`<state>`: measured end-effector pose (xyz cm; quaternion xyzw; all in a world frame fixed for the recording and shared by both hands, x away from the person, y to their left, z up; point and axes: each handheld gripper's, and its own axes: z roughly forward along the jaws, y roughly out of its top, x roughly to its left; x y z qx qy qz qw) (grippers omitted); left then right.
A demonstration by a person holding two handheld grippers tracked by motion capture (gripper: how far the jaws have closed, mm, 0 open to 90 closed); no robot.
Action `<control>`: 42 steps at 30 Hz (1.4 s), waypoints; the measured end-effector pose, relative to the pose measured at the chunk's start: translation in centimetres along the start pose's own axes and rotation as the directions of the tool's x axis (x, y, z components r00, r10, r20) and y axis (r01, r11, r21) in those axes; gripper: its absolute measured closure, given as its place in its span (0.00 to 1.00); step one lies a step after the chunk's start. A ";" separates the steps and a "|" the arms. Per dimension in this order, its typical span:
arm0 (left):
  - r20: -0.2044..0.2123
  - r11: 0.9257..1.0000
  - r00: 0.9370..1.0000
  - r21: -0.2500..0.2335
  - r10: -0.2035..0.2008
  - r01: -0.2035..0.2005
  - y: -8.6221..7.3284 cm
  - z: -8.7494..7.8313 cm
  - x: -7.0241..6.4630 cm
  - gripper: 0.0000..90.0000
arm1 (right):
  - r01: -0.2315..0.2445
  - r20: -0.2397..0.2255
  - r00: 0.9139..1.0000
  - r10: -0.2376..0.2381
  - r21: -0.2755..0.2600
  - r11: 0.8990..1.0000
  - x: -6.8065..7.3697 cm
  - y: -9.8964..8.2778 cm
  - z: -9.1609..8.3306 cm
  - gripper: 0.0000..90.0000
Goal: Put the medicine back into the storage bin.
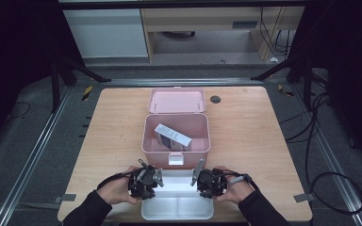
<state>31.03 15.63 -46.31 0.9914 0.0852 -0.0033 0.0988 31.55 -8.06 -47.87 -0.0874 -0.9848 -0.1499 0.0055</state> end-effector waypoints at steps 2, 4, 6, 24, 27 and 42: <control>0.000 1.000 1.000 0.001 0.001 -0.001 0.2 -1.0 -0.6 0.95 | 0.005 -0.005 1.000 -0.005 -0.019 1.000 0.6 -0.1 -0.9 0.95; -0.002 1.000 1.000 0.004 0.004 -0.004 0.4 -2.4 -1.2 0.95 | 0.007 -0.010 1.000 -0.008 -0.036 0.999 1.1 -0.2 -1.8 0.95; -0.011 1.000 1.000 -0.001 0.002 -0.002 0.5 -3.6 -1.7 0.95 | 0.007 -0.013 1.000 -0.007 -0.054 0.999 1.5 -0.2 -3.1 0.95; -0.093 0.994 0.995 -0.105 0.020 -0.029 2.1 -13.0 2.8 0.96 | 0.075 0.071 0.996 -0.063 -0.177 0.981 -3.1 2.8 -14.2 0.95; -0.101 0.993 0.995 -0.114 0.013 -0.024 2.4 -13.3 4.8 0.96 | 0.077 0.078 0.995 -0.064 -0.177 0.981 -4.7 3.2 -14.5 0.95; -0.065 0.995 0.998 -0.096 0.009 -0.016 3.4 -12.1 14.2 0.95 | 0.035 0.072 0.997 -0.020 -0.218 0.975 -13.4 4.1 -12.0 0.95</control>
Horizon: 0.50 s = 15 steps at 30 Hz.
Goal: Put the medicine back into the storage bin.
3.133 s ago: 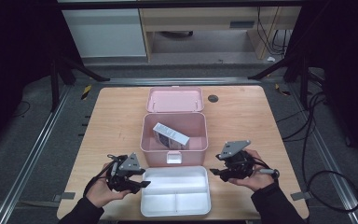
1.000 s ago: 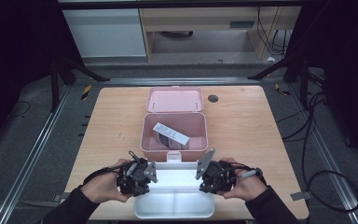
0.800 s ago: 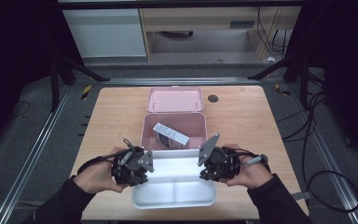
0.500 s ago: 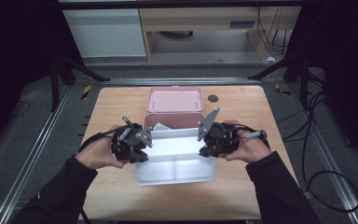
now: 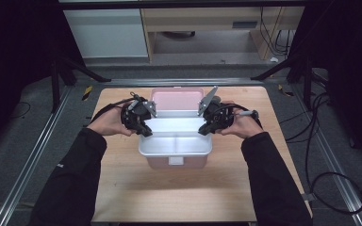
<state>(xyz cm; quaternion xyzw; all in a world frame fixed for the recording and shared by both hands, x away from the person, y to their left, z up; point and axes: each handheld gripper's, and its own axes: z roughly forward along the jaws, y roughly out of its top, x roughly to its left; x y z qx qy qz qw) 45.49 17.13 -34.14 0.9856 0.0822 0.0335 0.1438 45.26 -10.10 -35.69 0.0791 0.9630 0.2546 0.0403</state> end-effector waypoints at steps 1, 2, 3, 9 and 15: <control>0.008 1.000 1.000 0.000 -0.006 0.006 0.0 0.1 0.5 0.95 | -0.006 -0.001 1.000 0.006 0.000 1.000 -0.2 0.0 0.2 0.95; 0.014 1.000 1.000 -0.004 -0.009 0.009 -0.1 0.2 0.8 0.95 | -0.008 -0.002 1.000 0.008 -0.001 1.000 -0.5 0.0 0.4 0.95; 0.016 1.000 1.000 -0.013 -0.016 0.016 -0.1 0.3 1.1 0.94 | -0.012 -0.004 1.000 0.012 -0.007 1.000 -0.7 0.0 0.5 0.95; 0.032 0.999 0.999 -0.018 -0.034 0.034 0.1 1.2 2.4 0.94 | -0.038 0.009 0.999 0.038 0.017 0.999 -1.9 0.0 0.8 0.95; 0.041 0.999 0.999 0.008 -0.035 0.035 0.0 2.5 2.3 0.94 | -0.045 -0.002 0.999 0.045 0.046 0.998 -2.0 -0.4 2.2 0.94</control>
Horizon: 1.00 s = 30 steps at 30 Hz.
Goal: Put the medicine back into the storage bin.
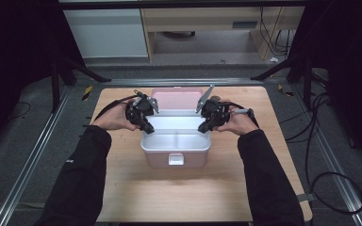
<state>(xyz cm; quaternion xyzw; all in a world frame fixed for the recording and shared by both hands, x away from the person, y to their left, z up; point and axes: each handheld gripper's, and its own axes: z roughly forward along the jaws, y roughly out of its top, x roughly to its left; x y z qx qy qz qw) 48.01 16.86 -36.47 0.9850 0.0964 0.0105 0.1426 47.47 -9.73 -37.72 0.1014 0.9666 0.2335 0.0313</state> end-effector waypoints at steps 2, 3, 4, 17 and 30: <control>0.005 1.000 1.000 -0.006 -0.005 0.005 -0.2 0.4 -0.1 0.94 | -0.003 0.003 1.000 0.003 0.008 1.000 0.1 -0.2 0.4 0.94; 0.007 1.000 1.000 -0.012 -0.009 0.009 -0.4 0.6 -0.1 0.94 | -0.003 0.004 1.000 0.003 0.008 1.000 0.1 -0.3 0.5 0.94; 0.005 1.000 1.000 -0.013 -0.009 0.009 -0.5 0.8 -0.2 0.94 | -0.004 0.006 1.000 0.004 0.014 1.000 0.2 -0.2 0.6 0.94; -0.118 0.990 0.990 -0.124 -0.076 0.061 -1.7 -0.7 -1.8 0.70 | -0.049 0.093 0.994 0.053 -0.041 0.998 1.7 -0.3 0.0 0.72; -0.236 0.880 0.896 -0.394 -0.377 0.266 -6.3 -3.5 -2.7 0.48 | -0.200 0.267 0.926 0.268 -0.255 0.946 2.3 -2.5 -4.7 0.53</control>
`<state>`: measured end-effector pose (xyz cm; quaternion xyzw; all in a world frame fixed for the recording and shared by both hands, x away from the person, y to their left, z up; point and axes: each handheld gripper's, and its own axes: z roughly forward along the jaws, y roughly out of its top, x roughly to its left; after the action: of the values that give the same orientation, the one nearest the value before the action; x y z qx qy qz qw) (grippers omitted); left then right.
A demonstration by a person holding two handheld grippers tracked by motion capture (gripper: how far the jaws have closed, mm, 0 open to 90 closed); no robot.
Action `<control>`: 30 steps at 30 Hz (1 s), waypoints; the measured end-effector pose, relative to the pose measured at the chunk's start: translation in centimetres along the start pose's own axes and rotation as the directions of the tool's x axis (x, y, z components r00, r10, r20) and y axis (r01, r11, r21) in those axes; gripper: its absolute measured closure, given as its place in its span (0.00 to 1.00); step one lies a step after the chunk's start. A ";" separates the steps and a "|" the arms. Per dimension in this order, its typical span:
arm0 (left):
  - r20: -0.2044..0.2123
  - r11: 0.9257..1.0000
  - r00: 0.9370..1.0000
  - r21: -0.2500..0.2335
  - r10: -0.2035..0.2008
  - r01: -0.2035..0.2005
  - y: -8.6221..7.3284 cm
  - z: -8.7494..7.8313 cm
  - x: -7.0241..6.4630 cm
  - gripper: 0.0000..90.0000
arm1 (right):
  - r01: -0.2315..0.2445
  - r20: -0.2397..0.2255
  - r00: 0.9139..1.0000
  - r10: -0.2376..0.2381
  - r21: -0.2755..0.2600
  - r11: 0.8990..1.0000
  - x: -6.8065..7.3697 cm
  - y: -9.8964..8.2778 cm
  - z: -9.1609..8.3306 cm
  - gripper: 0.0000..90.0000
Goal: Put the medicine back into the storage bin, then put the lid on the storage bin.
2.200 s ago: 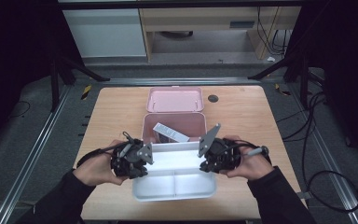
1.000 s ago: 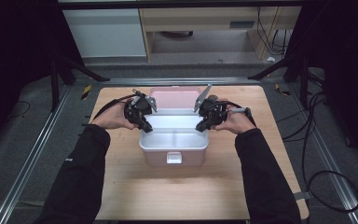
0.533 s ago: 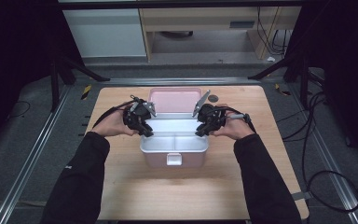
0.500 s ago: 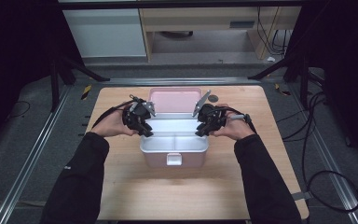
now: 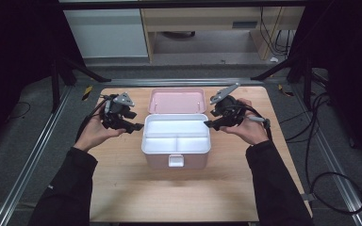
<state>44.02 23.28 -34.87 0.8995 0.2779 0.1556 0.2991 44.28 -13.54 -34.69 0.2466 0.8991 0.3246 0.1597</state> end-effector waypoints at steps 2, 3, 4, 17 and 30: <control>-0.025 0.998 0.998 -0.028 -0.052 0.051 -0.3 0.2 0.4 0.46 | -0.037 0.025 0.999 0.037 -0.014 0.999 -0.5 -0.3 -0.4 0.51; -0.031 0.997 0.997 -0.042 -0.073 0.072 -0.4 0.3 0.6 0.45 | -0.060 0.038 0.997 0.061 -0.027 0.998 -0.8 -0.6 -0.5 0.51; -0.036 0.995 0.996 -0.049 -0.086 0.084 -0.5 0.5 0.7 0.44 | -0.073 0.052 0.996 0.075 -0.035 0.997 -1.1 -0.8 -0.6 0.51; -0.126 0.967 0.967 -0.154 -0.224 0.204 0.0 2.4 2.3 0.41 | -0.212 0.116 0.967 0.225 -0.119 0.970 -3.8 -2.6 -0.1 0.48; -0.140 0.945 0.950 -0.216 -0.280 0.247 1.0 4.7 3.2 0.43 | -0.308 0.089 0.936 0.339 -0.253 0.917 -6.0 -1.7 2.0 0.46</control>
<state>49.13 22.39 -37.51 0.8039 0.4037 0.2161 0.3795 49.59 -16.96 -36.55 0.3922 0.7885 0.4337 0.1905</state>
